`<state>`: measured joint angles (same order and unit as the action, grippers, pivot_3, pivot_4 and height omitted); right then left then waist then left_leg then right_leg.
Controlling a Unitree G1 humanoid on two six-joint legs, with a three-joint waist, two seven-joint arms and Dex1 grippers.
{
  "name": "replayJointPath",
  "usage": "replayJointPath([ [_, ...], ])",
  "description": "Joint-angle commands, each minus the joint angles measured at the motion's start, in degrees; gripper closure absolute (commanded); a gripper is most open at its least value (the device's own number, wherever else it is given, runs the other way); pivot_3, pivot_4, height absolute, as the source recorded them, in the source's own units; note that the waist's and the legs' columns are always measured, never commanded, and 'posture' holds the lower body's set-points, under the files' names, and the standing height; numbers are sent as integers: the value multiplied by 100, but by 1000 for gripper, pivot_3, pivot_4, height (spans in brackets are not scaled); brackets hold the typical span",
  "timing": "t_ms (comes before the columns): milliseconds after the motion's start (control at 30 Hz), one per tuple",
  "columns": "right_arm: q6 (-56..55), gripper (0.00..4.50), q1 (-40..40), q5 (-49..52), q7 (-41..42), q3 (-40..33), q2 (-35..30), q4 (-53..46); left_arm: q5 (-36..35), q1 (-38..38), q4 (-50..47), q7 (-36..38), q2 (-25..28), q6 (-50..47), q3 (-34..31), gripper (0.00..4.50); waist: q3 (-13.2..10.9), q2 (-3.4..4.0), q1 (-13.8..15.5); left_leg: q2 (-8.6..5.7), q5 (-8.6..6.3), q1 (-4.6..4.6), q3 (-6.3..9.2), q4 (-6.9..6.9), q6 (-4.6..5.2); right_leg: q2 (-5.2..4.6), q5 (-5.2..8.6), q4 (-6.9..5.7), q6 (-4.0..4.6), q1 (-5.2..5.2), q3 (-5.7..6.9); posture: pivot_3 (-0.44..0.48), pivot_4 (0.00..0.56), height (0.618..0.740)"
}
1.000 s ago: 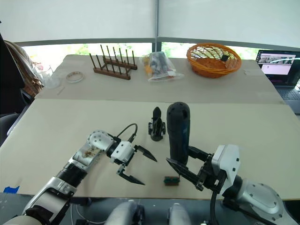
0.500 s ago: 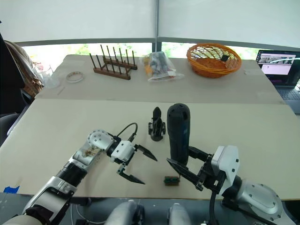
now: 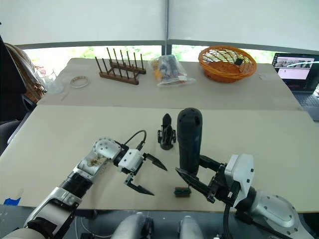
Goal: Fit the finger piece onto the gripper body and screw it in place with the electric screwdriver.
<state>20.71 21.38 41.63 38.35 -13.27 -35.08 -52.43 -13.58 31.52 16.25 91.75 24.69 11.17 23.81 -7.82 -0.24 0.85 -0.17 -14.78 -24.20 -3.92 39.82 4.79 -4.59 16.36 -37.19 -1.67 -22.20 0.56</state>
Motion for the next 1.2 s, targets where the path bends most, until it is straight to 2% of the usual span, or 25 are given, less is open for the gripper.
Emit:
replayJointPath([
  [33, -215, 2574, -46, -21, 45, -37, -4, -170, -18, 73, -160, -11, 8, -3, -69, 0, 0, 0, 0, 0, 0, 0, 0, 0, 0, 0, 0, 0, 0, 0, 0, 0, 150, 740],
  [1200, -290, 2574, 31, -156, 167, -53, 38, -187, 124, 76, -94, -13, -96, 1, 43, 0, 0, 0, 0, 0, 0, 0, 0, 0, 0, 0, 0, 0, 0, 0, 0, 0, 150, 740],
])
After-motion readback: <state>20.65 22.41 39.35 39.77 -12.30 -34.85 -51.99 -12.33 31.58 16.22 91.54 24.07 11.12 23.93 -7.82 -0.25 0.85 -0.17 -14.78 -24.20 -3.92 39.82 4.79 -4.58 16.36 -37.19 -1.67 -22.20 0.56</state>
